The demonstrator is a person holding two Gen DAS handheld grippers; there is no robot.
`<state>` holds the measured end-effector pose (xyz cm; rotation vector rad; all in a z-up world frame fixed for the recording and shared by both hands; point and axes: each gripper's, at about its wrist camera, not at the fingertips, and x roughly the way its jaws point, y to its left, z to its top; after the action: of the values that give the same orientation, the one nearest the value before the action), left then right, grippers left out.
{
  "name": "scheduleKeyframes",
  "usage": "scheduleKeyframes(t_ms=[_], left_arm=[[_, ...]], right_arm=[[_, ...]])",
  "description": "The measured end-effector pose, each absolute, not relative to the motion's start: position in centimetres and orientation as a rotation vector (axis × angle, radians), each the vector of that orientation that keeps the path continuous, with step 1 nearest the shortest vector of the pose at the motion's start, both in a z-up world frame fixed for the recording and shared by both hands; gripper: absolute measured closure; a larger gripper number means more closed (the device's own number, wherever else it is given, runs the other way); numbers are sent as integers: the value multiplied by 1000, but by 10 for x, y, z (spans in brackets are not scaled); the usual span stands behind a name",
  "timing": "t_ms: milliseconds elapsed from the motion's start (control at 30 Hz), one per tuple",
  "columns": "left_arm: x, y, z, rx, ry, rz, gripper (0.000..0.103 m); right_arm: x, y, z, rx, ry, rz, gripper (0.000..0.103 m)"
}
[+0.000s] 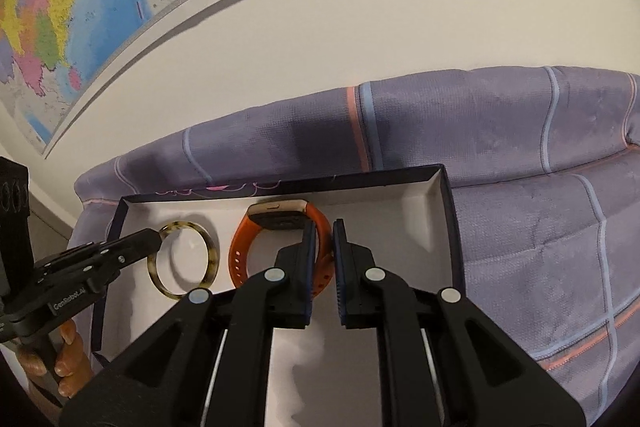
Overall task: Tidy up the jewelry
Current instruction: 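Carry bangle and watch into the box lid and open both tools, then withdraw both tools from the box back toward the jewelry pile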
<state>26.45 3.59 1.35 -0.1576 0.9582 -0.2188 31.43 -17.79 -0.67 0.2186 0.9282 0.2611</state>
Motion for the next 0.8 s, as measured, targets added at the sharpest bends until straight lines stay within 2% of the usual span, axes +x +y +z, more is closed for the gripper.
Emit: scheduleKeyframes(t_ms=[67, 133, 167, 267, 367, 467, 633, 800], left_arm=[[268, 34, 11, -139, 974, -193, 98], [272, 31, 8, -135, 990, -191, 97], [272, 31, 8, -127, 995, -180, 94], [265, 35, 13, -96, 960, -149, 77], [242, 40, 28, -68, 894, -172, 70], [205, 39, 44, -6, 824, -216, 56], [145, 36, 49, 38, 786, -301, 53], [104, 21, 32, 73, 794, -311, 51]], right_arm=[[313, -177, -6, 218, 925, 247, 87], [308, -181, -4, 224, 911, 238, 75], [303, -182, -3, 222, 882, 241, 69], [283, -190, 8, 221, 838, 266, 67], [250, -198, 24, 202, 783, 341, 60], [210, -202, 35, 139, 742, 412, 59], [145, -199, 27, 9, 767, 523, 60], [105, -179, 0, -141, 809, 521, 60]])
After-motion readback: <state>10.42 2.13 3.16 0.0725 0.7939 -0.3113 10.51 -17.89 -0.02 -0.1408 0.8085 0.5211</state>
